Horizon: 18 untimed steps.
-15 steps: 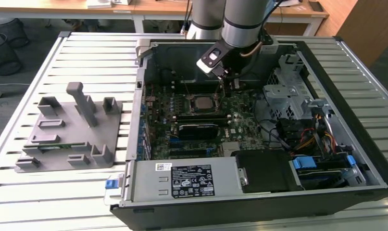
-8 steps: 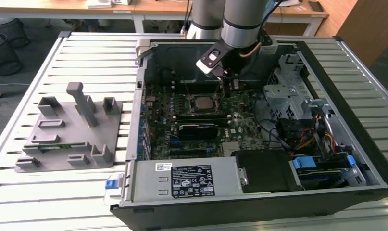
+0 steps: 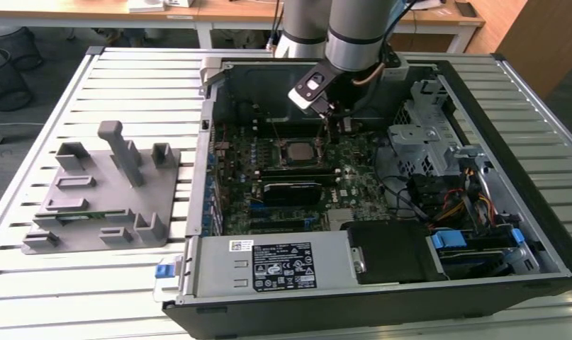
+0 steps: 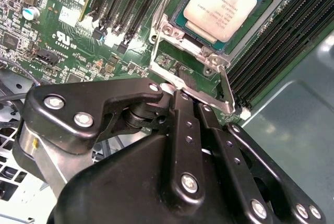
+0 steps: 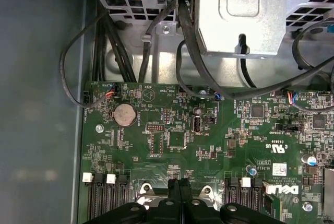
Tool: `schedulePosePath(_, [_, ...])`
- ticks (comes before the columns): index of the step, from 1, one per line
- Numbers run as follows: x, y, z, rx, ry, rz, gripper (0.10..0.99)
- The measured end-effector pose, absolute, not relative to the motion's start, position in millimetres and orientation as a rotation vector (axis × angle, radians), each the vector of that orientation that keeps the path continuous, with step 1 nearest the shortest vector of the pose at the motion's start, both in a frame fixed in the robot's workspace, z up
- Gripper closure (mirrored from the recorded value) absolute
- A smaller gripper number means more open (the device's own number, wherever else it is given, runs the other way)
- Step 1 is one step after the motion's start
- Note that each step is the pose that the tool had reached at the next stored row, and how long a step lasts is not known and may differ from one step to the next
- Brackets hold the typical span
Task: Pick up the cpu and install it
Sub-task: 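Close the cpu cover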
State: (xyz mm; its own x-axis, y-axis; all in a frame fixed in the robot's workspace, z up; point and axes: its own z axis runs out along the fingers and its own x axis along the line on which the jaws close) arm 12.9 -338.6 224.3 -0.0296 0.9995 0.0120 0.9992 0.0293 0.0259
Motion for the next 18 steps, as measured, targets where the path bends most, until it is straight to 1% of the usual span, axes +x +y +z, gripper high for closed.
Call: schedulePosePath(18, [10.0, -338.6, 221.6, 2.182, 2.247, 0.042, 0.980])
